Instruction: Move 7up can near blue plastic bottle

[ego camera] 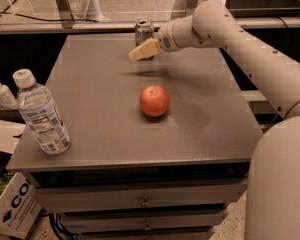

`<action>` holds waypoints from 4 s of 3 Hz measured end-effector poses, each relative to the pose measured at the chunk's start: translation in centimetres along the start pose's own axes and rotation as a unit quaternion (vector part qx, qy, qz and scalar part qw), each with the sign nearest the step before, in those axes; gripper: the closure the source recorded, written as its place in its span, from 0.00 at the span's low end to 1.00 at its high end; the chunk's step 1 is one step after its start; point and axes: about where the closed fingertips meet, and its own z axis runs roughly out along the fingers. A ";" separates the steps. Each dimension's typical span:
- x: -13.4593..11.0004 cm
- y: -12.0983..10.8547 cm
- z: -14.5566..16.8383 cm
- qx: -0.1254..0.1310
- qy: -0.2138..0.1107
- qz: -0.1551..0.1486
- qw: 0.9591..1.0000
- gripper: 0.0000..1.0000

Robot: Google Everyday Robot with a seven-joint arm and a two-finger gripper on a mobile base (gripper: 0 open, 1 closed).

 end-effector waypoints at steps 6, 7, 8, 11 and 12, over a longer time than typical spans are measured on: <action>-4.5 12.7 -5.2 -0.165 -0.102 0.067 0.979 1.00; -4.9 19.0 -5.5 -0.250 -0.103 0.055 0.961 1.00; -5.3 23.8 -5.3 -0.318 -0.097 0.028 0.943 1.00; -5.9 32.3 -4.0 -0.439 -0.078 -0.103 0.889 1.00; -5.4 33.4 -2.7 -0.448 -0.075 -0.138 0.880 1.00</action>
Offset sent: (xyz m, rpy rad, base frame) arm 0.0213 0.0210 -0.0116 0.0754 0.0263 -0.0553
